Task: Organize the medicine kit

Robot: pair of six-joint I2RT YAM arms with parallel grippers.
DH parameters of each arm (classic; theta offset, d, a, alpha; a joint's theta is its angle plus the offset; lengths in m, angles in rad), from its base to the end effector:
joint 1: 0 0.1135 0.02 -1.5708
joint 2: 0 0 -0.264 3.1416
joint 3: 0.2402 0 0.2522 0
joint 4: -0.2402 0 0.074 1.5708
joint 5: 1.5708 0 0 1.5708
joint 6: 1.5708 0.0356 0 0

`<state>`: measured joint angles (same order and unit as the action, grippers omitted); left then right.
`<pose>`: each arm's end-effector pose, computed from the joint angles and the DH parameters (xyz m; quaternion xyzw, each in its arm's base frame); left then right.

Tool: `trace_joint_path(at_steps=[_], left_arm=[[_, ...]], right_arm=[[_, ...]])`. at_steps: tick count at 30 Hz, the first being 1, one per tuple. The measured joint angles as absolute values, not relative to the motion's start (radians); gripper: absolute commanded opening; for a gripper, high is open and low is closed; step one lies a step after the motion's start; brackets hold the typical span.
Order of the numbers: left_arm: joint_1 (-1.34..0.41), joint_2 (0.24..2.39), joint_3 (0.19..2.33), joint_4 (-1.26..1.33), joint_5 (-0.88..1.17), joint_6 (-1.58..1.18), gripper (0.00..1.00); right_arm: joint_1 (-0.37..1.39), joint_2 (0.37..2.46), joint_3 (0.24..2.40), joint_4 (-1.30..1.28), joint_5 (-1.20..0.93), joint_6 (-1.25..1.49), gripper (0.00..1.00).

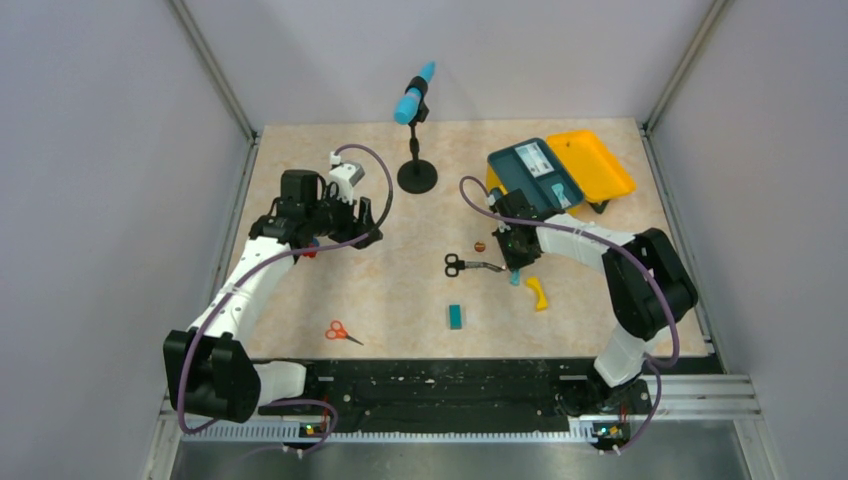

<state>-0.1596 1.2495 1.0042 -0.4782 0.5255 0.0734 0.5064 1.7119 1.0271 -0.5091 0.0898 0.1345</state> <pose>0.2611 -0.0601 0.2933 0.2084 0.8619 -0.2537 0.3864 0.2858 0.1549 0.1646 -0.1732 0.9659 0.0171 0.1915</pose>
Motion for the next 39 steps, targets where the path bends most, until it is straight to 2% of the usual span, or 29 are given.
trace_joint_path(at_steps=[10, 18, 23, 27, 36, 37, 39], left_arm=[[-0.159, 1.250, 1.004, -0.471, 0.526, 0.072, 0.68], [-0.159, 1.253, 1.004, -0.471, 0.531, 0.071, 0.67], [-0.159, 1.263, 1.005, -0.471, 0.535, 0.062, 0.67], [-0.159, 1.268, 1.006, -0.472, 0.538, 0.059, 0.67], [-0.159, 1.268, 1.024, -0.523, 0.539, 0.170, 0.67], [-0.159, 1.267, 1.026, -0.531, 0.536, 0.184, 0.67], [-0.159, 1.266, 1.026, -0.548, 0.531, 0.213, 0.67]], right_arm=[[0.506, 1.682, 1.031, -0.565, 0.077, 0.105, 0.00], [0.506, 1.399, 1.120, -0.704, -0.108, -0.066, 0.00], [0.503, 1.293, 1.190, -0.695, -0.107, -0.206, 0.00], [0.456, 1.336, 1.267, -0.665, -0.119, -0.374, 0.00], [0.271, 1.586, 1.507, -0.629, -0.131, -0.680, 0.00], [0.262, 1.600, 1.515, -0.631, -0.133, -0.693, 0.03], [0.249, 1.618, 1.528, -0.653, -0.164, -0.718, 0.22]])
